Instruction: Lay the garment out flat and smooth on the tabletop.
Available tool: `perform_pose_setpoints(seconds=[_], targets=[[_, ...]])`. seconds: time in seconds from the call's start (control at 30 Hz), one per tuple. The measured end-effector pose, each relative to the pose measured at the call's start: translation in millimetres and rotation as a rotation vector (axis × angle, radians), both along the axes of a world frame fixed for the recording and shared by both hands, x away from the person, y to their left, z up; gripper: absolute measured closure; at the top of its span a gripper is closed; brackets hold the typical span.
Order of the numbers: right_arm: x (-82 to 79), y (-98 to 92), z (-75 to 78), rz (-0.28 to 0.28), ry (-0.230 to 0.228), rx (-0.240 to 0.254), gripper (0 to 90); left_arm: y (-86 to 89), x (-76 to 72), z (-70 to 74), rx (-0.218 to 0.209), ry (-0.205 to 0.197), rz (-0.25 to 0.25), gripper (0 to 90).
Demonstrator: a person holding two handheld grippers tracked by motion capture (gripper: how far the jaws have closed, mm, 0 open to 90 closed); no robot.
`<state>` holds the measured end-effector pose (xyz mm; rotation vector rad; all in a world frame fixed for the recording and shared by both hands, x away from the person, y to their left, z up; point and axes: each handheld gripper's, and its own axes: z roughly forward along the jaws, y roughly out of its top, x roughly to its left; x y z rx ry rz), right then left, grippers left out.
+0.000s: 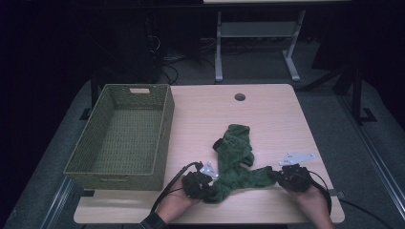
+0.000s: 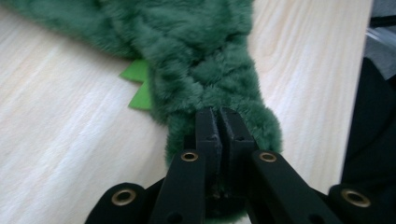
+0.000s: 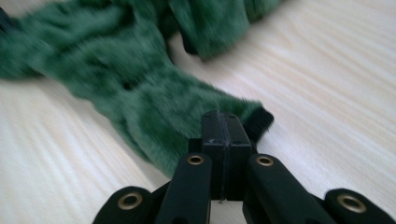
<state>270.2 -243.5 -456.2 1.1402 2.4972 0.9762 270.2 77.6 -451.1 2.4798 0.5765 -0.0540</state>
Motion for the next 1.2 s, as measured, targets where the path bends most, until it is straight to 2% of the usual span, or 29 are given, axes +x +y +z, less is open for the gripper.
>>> perform_pose_setpoints(seconds=[0.03,0.07,0.17,0.27,0.4,0.57,0.63,0.7,0.77,0.9,1.0,1.2], targets=[[0.9,-0.7,-1.8,0.001,0.012,-0.009,90.0,0.0,0.4,-0.4,-0.008,0.000,0.019,87.9],[2.0,-1.4,-4.1,0.000,0.022,-0.018,90.0,1.6,3.4,0.3,0.014,-0.018,0.005,88.1],[1.4,-3.3,-5.6,-0.002,0.028,-0.025,90.0,3.5,10.3,0.9,0.035,-0.048,0.030,88.7],[-4.7,-4.0,-5.5,-0.005,0.030,-0.034,90.0,6.3,20.0,0.6,0.053,-0.087,0.060,89.7],[-16.3,-7.4,-4.3,-0.015,0.055,-0.029,90.0,11.1,33.0,-0.1,0.059,-0.112,0.099,89.7],[-32.9,-9.7,-5.2,-0.015,0.055,-0.012,90.0,13.1,33.0,-0.5,0.044,-0.098,0.106,89.5],[-33.6,-9.6,-4.4,-0.011,0.047,-0.009,88.9,13.1,30.6,1.5,0.023,-0.080,0.103,85.6],[-31.0,-9.2,-1.6,-0.008,0.035,0.012,82.2,14.3,28.7,6.2,-0.001,-0.086,0.108,79.9],[-25.8,-8.0,4.7,-0.016,0.012,0.040,80.2,16.3,29.0,13.1,-0.022,-0.091,0.116,76.1],[-10.1,-2.4,14.1,-0.023,-0.006,0.062,73.7,18.0,39.4,26.8,-0.081,-0.110,0.147,68.8],[2.9,2.2,15.9,-0.035,-0.001,0.089,70.4,13.0,53.9,35.7,-0.100,-0.136,0.150,62.5],[29.9,11.0,13.0,-0.041,0.000,0.083,65.0,2.1,86.5,44.5,-0.150,-0.175,0.164,54.4]])
